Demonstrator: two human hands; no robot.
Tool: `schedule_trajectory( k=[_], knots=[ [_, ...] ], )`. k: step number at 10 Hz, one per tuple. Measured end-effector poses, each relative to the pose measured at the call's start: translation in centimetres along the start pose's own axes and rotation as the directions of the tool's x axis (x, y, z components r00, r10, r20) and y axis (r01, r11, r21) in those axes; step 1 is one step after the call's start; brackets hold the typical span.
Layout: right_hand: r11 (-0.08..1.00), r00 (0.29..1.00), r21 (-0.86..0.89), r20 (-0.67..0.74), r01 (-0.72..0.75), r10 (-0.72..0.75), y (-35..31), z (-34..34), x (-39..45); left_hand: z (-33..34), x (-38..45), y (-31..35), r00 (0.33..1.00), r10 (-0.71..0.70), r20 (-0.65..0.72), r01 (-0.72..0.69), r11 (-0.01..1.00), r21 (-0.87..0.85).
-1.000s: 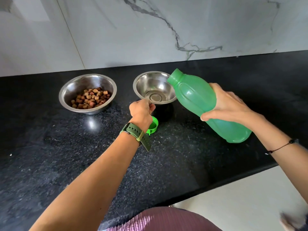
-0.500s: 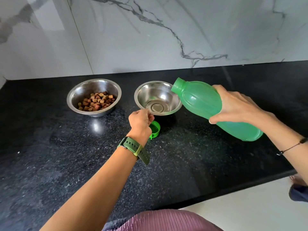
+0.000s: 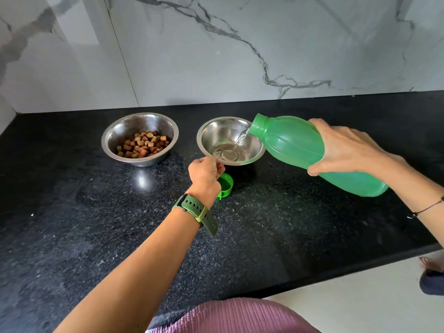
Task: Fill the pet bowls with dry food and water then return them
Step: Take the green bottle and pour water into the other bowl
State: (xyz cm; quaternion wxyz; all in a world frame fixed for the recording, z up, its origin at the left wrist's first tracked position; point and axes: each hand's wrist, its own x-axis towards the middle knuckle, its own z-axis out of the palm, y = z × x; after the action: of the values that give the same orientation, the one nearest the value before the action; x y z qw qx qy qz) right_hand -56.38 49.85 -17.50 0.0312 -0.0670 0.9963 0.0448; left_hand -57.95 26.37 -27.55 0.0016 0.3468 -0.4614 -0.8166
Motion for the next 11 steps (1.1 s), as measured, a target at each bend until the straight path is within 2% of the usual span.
schedule_trajectory(
  k=[11],
  knots=[
    [0.999,1.0,-0.031,0.013,-0.009,0.01,0.28,-0.84,0.17,-0.17,0.28,-0.15,1.0,0.013,0.007,-0.012,1.0,-0.01]
  ],
)
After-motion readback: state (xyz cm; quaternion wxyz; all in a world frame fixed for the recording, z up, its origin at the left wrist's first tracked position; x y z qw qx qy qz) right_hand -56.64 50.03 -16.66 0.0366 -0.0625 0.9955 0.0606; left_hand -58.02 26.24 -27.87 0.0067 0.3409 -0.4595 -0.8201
